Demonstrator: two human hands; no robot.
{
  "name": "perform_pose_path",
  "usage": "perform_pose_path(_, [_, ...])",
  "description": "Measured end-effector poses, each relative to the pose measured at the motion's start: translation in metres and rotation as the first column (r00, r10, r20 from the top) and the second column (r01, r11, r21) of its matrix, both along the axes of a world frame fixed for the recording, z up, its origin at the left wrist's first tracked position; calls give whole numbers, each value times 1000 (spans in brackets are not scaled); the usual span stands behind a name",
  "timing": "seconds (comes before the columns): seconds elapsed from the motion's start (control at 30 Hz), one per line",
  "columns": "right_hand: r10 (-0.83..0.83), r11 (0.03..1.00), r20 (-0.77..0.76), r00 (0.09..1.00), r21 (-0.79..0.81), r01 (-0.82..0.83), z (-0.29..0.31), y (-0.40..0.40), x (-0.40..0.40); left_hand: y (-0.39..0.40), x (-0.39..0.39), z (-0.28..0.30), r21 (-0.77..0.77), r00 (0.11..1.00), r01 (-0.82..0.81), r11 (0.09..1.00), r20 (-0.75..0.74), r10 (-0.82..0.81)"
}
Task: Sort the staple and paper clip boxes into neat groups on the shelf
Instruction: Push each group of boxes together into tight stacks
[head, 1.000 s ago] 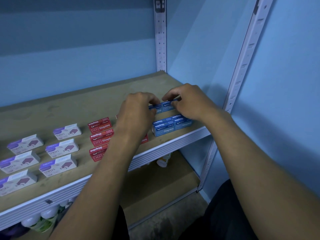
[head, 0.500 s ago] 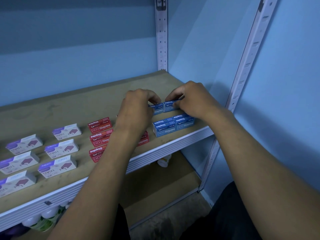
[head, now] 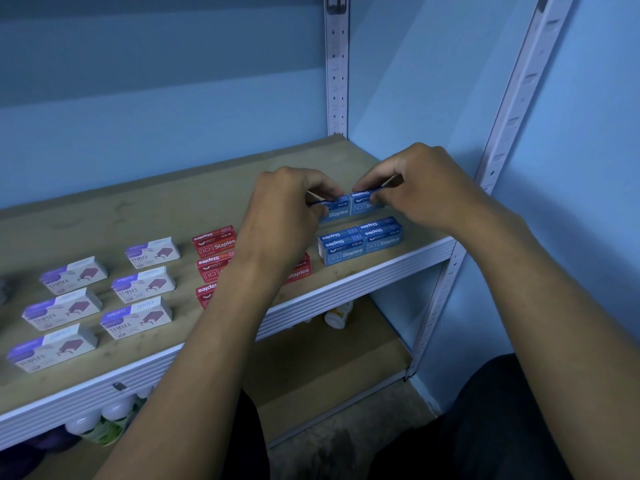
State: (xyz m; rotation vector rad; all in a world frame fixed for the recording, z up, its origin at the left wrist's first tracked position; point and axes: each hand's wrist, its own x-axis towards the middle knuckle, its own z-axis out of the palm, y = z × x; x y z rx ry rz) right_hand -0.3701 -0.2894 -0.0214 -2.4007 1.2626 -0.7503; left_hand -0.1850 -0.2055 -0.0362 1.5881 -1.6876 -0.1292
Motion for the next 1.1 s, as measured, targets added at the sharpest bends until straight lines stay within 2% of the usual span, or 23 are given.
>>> perform_pose_path(0.4, [21,999,-53,998,37,-20,0,14,-9,17,-4,0,66,999,39,997,17,-40])
perform_pose_path(0.93, [37,990,-138,990,143,-17,-2,20,-7,14,-3,-10,99,994,13,995,103,-23])
perform_pose_path(1.1, [139,952,-200,970,295,-76,5,27,-15,16,-8,-6,90,989,27,996,140,-39])
